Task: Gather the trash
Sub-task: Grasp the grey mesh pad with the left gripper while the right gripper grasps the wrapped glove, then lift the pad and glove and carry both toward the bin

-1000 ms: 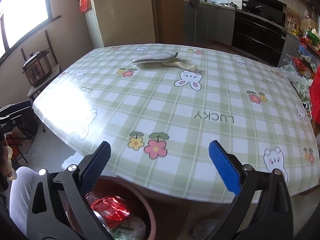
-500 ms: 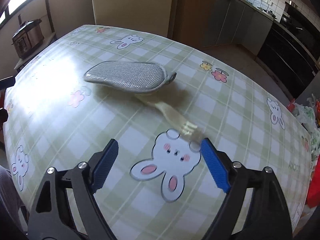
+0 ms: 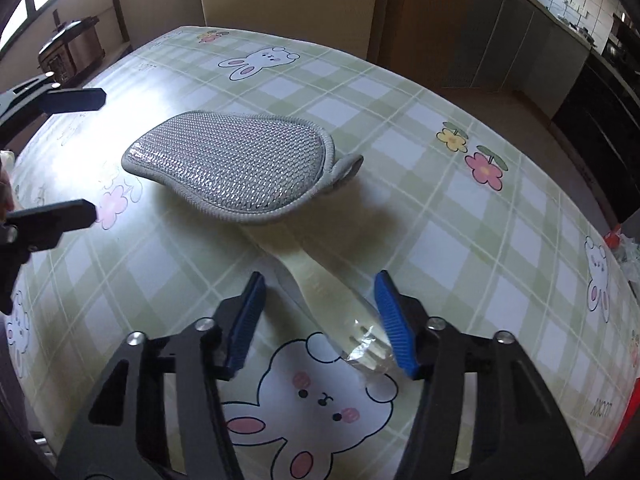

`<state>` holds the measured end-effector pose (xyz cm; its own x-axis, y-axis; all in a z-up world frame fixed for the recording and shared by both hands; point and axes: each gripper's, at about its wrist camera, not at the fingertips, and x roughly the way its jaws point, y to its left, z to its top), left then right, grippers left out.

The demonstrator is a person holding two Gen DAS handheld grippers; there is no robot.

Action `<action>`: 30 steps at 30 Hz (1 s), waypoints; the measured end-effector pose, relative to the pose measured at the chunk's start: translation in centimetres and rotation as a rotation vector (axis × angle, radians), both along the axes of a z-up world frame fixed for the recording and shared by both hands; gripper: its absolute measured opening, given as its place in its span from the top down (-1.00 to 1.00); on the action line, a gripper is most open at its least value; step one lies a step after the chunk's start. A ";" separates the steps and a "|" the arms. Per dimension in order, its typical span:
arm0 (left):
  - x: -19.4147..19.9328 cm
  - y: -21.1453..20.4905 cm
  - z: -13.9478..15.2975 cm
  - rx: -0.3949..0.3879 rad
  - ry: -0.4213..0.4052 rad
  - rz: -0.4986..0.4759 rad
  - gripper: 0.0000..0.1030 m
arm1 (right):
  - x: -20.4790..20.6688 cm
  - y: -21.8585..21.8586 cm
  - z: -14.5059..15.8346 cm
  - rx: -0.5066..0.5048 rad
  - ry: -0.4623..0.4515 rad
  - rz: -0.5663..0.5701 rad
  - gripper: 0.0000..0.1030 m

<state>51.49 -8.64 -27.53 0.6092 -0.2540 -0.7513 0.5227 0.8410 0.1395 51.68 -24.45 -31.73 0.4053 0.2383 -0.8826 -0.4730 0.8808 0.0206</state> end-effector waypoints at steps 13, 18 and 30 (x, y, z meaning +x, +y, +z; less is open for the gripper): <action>4.2 -4.2 -4.1 0.227 0.026 -0.035 -0.46 | -4.3 -3.1 0.4 0.089 0.044 -0.096 0.47; 3.8 -4.9 -4.3 0.260 0.010 -0.094 0.22 | -5.5 -4.0 0.6 0.128 0.056 -0.131 0.48; -1.1 1.0 2.6 -0.037 0.016 -0.017 0.81 | -11.5 -4.3 4.1 0.308 -0.007 -0.250 0.50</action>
